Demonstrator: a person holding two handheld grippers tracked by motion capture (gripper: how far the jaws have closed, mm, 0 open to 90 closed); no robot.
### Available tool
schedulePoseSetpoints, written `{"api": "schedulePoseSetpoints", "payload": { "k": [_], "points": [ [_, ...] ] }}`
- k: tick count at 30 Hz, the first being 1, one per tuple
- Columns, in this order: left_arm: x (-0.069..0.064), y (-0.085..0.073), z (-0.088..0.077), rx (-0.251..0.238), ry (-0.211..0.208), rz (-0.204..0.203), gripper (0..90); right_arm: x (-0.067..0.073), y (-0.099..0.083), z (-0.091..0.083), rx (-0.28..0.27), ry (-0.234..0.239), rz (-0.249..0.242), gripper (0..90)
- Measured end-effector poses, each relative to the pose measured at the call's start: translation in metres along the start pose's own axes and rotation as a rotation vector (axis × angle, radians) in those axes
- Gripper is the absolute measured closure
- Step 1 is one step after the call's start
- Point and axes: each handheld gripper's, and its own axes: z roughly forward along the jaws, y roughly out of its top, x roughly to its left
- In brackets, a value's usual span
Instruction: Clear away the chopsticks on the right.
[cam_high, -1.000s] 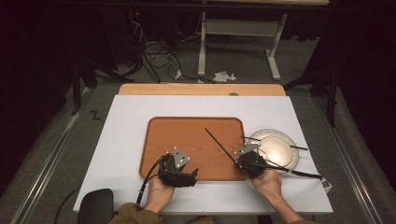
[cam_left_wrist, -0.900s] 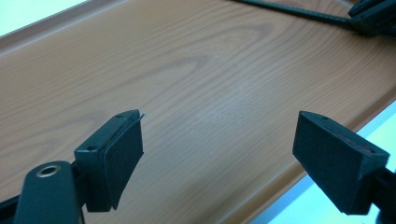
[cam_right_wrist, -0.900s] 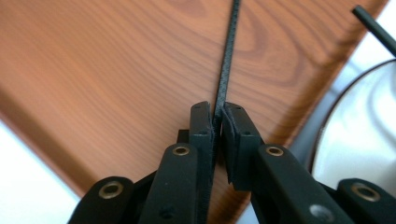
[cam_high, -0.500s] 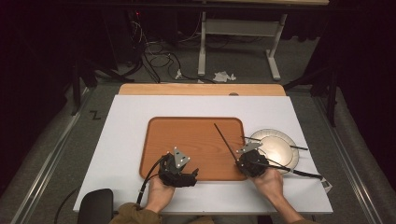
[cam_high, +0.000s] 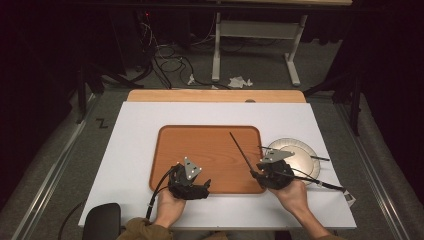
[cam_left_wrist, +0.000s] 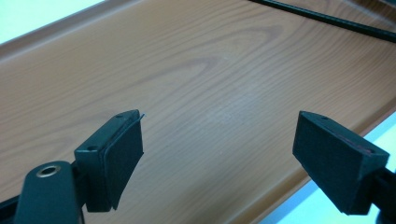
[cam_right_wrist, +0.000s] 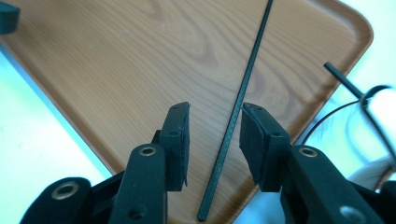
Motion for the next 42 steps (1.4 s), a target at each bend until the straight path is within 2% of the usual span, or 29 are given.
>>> {"api": "schedulePoseSetpoints", "payload": {
  "k": [2, 3, 8, 12, 15, 21, 25, 28, 31, 34, 39, 42],
  "points": [
    [0.001, -0.001, -0.002, -0.002, 0.004, 0.0, 16.5, -0.004, 0.001, -0.005, -0.009, 0.0, 0.005, 64.0],
    [0.001, -0.001, -0.002, -0.002, 0.008, -0.002, 16.5, -0.008, 0.003, -0.011, -0.032, 0.007, 0.007, 64.2],
    [0.004, -0.004, -0.006, -0.004, 0.021, -0.017, 16.5, -0.018, 0.007, -0.022, -0.056, 0.003, 0.016, 66.0],
    [0.001, -0.006, -0.006, 0.006, 0.016, 0.003, 16.5, -0.029, 0.009, -0.028, -0.063, 0.0, 0.014, 67.0],
    [-0.002, -0.007, -0.007, 0.012, 0.016, 0.017, 16.5, -0.032, 0.01, -0.031, -0.063, -0.002, 0.003, 67.4],
    [0.001, -0.009, -0.01, 0.009, 0.027, 0.002, 16.5, -0.048, 0.01, -0.042, -0.081, -0.011, 0.015, 69.0],
    [0.003, -0.01, -0.013, -0.004, 0.03, -0.016, 16.5, -0.061, 0.008, -0.049, -0.09, -0.027, 0.03, 69.7],
    [0.006, -0.011, -0.015, -0.011, 0.032, -0.031, 16.4, -0.071, 0.006, -0.052, -0.075, -0.058, 0.03, 70.1],
    [0.007, -0.011, -0.016, -0.011, 0.036, -0.042, 16.5, -0.082, 0.004, -0.054, -0.082, -0.048, 0.061, 70.4],
    [0.008, -0.013, -0.018, -0.011, 0.045, -0.043, 16.4, -0.09, 0.003, -0.055, -0.064, -0.079, 0.062, 71.1],
    [0.009, -0.015, -0.02, -0.017, 0.048, -0.055, 16.5, -0.107, 0.0, -0.064, -0.085, -0.097, 0.086, 71.7],
    [0.009, -0.016, -0.021, -0.015, 0.057, -0.058, 16.5, -0.116, -0.004, -0.068, -0.088, -0.131, 0.104, 72.0]
  ]
}}
